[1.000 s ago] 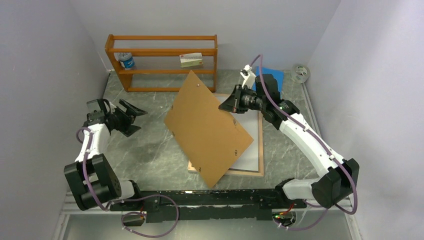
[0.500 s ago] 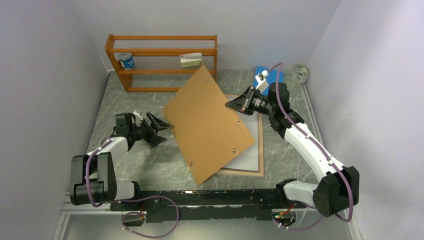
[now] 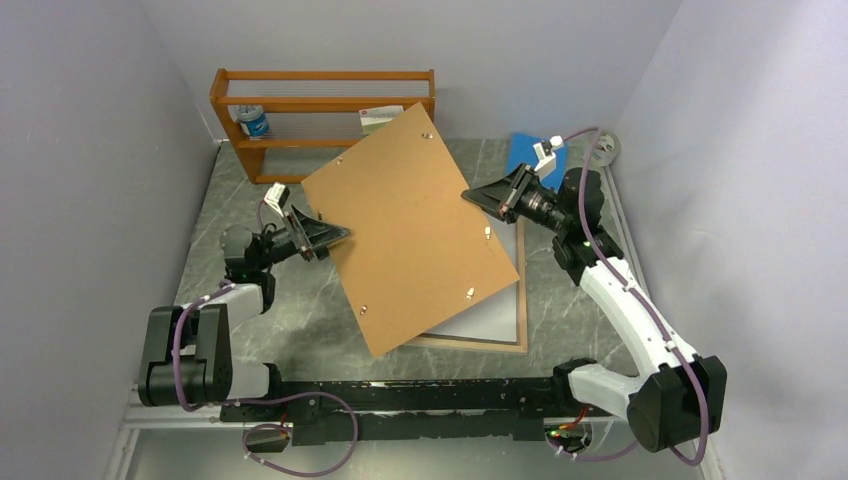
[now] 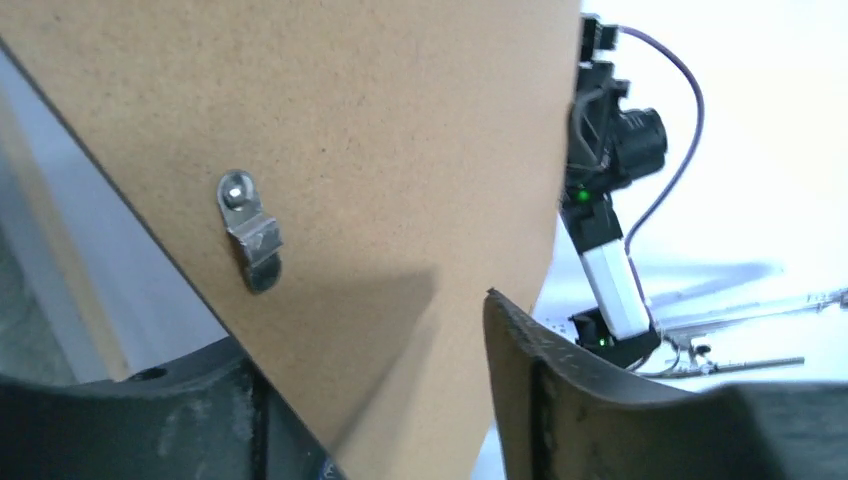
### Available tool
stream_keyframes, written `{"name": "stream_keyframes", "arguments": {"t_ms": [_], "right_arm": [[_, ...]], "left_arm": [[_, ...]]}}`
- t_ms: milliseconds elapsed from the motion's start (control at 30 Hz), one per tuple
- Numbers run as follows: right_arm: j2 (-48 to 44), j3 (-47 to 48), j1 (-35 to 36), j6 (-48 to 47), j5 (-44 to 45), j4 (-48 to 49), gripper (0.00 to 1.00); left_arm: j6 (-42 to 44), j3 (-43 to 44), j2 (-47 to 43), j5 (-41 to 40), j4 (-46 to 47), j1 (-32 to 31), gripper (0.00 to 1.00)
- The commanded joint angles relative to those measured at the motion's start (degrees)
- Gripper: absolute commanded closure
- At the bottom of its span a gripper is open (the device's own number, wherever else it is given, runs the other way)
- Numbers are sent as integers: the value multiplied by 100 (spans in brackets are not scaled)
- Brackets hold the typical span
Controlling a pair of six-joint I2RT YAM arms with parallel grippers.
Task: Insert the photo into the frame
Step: Turn over the photo frame item at the center of the board.
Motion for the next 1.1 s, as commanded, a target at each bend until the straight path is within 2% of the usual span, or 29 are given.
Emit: {"name": "stream_keyframes", "arguments": {"t_ms": [0,100,267,300,400,467,533,733,867,933,1067], "right_arm": [[-350,7,-188,415,-234,809,100],[-409,-33,-262,397,-310,776,100],[-412,62,-318,159,-554,571,100],[-391,105,-324,57,-637,503,97],[-349,123,-333,-27,-999,723,59],[-220,172,-328,180,-1492,1302,48],[-65,386,-320,296,-1896,1578,44],[36,793,-309,269,-2146,1611,43],[105,740,-313,757,-2215,2102,49],[131,739,-308,818,-2215,2091,58],[250,682,-275,881,-2232,2013,84]], "left_arm": [[-1892,51,117,409,2796,-13,45],[-2321,275,168,502,3188,-22,60],[-2543,661,-14,618,3138,-22,96],[-2594,726,-34,617,3116,-22,97],[-2736,1012,-104,647,3013,-22,97],[-2800,1225,-172,679,2839,-22,97],[-2835,1444,-268,706,2542,-22,98],[-2583,2111,-547,834,993,-37,97],[-2037,2462,-677,974,-218,-67,98],[-1761,2566,-700,1035,-658,-89,98],[-1205,2753,-711,1107,-1419,-151,98]]}}
